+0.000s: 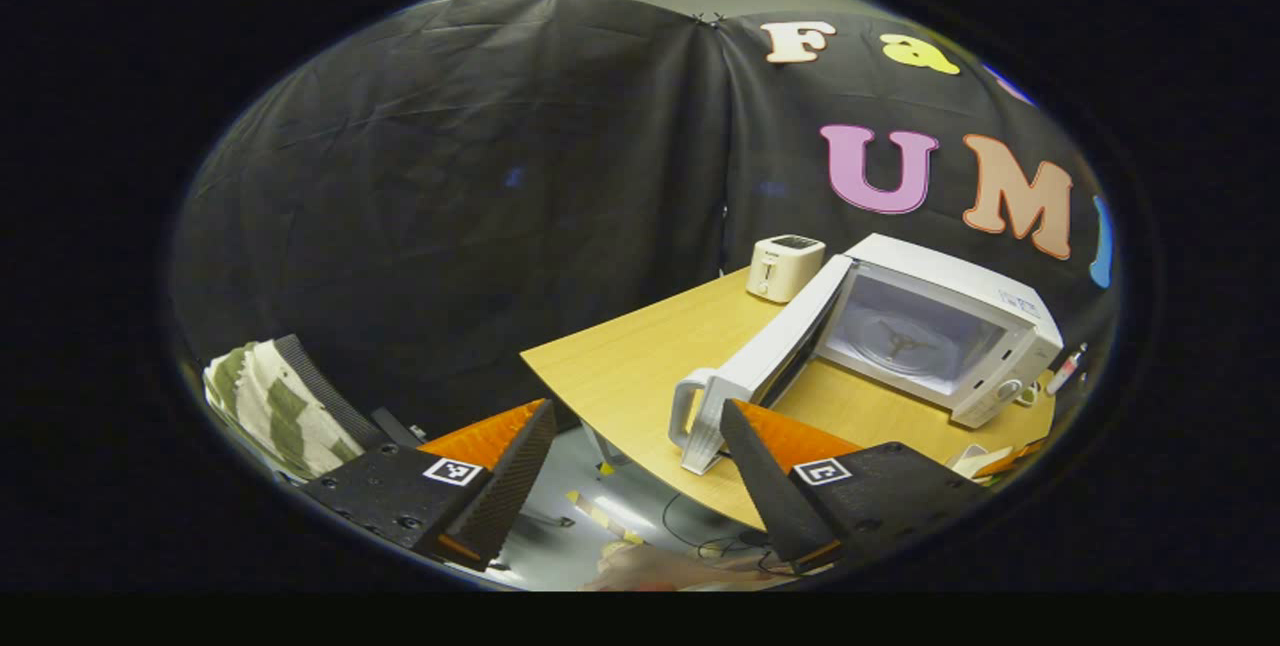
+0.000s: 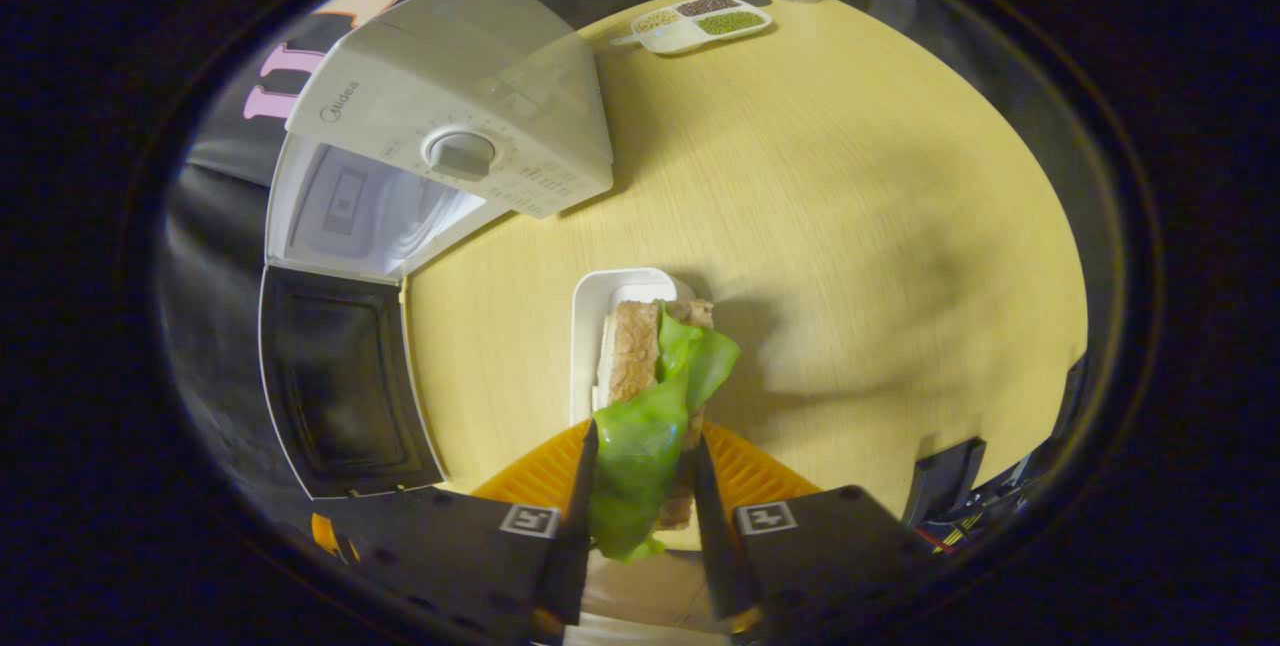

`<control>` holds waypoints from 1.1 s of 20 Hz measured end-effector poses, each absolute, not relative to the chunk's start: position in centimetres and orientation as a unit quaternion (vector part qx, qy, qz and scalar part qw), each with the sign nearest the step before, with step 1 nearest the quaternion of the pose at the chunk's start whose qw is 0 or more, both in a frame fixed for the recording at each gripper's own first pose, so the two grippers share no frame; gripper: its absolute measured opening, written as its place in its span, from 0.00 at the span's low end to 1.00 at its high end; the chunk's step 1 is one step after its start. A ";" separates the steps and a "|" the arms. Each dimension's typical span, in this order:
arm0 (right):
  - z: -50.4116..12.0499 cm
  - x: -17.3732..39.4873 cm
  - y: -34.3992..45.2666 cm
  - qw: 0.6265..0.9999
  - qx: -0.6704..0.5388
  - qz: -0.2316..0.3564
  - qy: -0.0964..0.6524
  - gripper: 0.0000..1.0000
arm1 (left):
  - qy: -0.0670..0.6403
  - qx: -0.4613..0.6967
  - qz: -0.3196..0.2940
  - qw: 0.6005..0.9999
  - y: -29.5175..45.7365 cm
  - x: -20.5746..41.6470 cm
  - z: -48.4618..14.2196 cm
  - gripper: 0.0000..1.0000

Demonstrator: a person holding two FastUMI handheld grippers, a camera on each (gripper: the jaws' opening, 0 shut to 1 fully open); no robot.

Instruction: Open the microwave oven with the left hand, put the food in, and close the microwave oven.

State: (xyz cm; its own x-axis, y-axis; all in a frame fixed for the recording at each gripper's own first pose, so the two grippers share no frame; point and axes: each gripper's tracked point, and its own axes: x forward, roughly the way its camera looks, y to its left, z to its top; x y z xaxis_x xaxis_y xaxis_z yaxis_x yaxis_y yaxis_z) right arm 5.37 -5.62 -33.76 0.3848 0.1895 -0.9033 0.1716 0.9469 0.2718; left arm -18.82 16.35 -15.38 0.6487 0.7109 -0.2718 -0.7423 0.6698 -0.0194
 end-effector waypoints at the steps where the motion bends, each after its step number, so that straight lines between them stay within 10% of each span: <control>1: -34.5 5.4 -5.3 0.816 0.164 0.007 0.554 0.37 | 0.122 -0.068 0.399 0.906 16.1 -18.7 -15.6 0.95; 22: -27.7 4.4 4.0 0.868 0.264 -0.007 0.420 0.37 | 0.162 -0.052 0.304 0.937 25.7 -17.2 -16.2 0.97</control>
